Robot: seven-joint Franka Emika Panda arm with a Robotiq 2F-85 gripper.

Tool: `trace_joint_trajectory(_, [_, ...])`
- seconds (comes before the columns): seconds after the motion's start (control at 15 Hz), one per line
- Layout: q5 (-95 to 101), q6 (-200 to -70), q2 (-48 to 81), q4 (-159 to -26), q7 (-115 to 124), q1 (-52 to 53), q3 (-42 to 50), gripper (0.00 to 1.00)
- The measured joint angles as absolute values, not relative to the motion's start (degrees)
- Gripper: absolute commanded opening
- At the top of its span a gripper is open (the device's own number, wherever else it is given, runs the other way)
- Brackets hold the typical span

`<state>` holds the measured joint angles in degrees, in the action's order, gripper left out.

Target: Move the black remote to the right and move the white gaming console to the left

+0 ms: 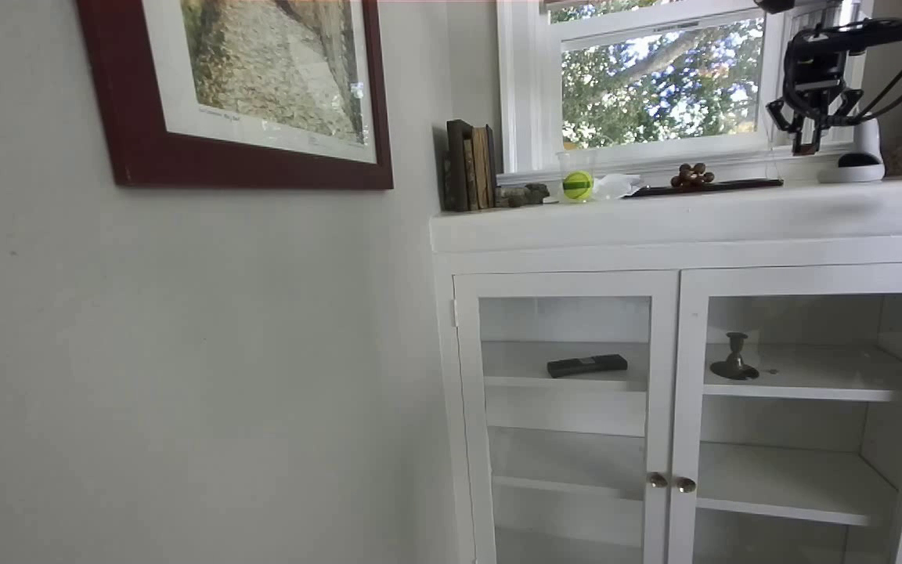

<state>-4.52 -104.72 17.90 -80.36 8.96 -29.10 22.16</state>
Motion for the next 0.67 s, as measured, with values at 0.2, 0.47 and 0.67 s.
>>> trace_joint_trajectory(0.2, [-4.52, -104.72, 19.89, -77.9, 8.96, -30.12, 22.16, 0.06])
trace_joint_trajectory(0.47, [-4.59, -104.76, 23.66, -73.06, 8.08, -31.51, 21.98, 0.06])
trace_joint_trajectory(0.67, [-4.74, -104.76, 26.44, -69.29, 6.96, -32.85, 21.09, 0.06])
